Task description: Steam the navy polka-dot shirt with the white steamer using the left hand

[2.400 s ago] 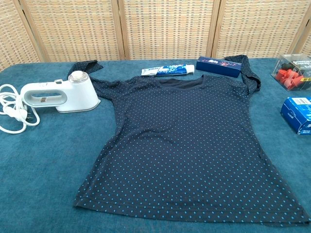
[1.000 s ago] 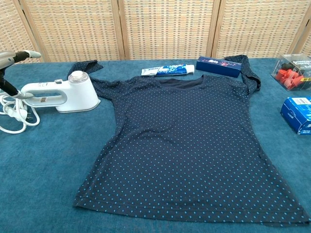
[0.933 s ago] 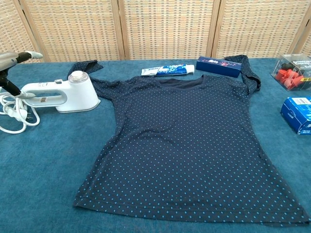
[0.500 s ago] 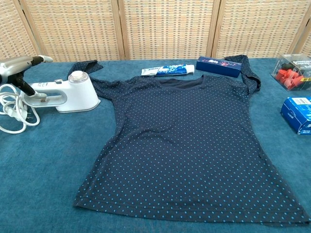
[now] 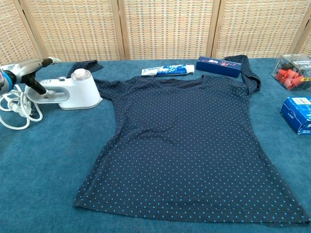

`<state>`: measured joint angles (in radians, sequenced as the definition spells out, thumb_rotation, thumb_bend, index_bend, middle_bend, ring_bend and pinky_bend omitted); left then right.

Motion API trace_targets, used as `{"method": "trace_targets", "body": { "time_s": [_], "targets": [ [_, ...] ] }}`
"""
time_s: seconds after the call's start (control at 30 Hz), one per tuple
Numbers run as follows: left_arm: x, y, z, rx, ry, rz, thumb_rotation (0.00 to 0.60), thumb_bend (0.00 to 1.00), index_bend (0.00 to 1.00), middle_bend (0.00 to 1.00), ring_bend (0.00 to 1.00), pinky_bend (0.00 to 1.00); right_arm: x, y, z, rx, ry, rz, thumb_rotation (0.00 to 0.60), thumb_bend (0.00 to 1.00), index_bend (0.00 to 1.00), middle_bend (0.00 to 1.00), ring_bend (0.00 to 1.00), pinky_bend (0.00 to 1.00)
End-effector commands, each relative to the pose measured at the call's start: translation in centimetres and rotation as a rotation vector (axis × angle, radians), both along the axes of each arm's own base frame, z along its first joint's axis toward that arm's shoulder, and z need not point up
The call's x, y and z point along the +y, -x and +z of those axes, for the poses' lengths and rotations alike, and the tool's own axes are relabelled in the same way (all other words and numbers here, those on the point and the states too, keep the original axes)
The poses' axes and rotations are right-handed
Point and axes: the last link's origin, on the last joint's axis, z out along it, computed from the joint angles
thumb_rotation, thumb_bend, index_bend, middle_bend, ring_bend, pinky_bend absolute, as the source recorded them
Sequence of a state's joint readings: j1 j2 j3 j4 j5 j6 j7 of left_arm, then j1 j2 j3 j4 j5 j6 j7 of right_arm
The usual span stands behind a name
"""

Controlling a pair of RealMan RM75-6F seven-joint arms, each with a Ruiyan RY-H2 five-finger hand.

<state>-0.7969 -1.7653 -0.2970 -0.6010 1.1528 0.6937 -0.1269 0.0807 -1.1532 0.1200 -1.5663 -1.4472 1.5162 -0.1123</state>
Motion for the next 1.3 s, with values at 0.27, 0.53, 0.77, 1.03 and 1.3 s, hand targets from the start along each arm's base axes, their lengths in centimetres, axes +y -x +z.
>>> {"method": "trace_targets", "body": {
  "time_s": [0.27,0.53,0.77,1.03,1.3],
  "targets": [
    [1.2,-0.7,-0.7,-0.026,-0.007,0.011,0.6,0.38,0.0,0.0,0.0,0.0,0.0,0.0,-0.1,0.003,-0.005,-0.002,0.6,0.0,0.05,0.0,0.0,0.0],
    [2.1,-0.8,-0.8,-0.018,-0.008,0.024,0.6,0.38,0.0,0.0,0.0,0.0,-0.1,0.1,-0.2,0.003,-0.01,-0.006,0.6,0.0,0.05,0.0,0.0,0.0],
    [2.6,-1.1,-1.4,-0.025,0.013,0.053,0.6,0.38,0.0,0.0,0.0,0.0,0.0,0.0,-0.3,0.003,-0.015,-0.006,0.6,0.0,0.05,0.0,0.0,0.0],
    [3.0,-1.2,-1.5,-0.018,0.01,0.071,0.6,0.44,0.0,0.0,0.0,0.0,-0.1,0.1,-0.2,0.003,-0.015,-0.01,0.6,0.0,0.05,0.0,0.0,0.0],
    [2.9,-0.7,-1.1,-0.02,0.004,0.079,0.6,0.53,0.0,0.0,0.0,0.0,-0.2,0.1,-0.3,0.0,-0.023,-0.012,0.6,0.0,0.05,0.0,0.0,0.0]
  ]
}}
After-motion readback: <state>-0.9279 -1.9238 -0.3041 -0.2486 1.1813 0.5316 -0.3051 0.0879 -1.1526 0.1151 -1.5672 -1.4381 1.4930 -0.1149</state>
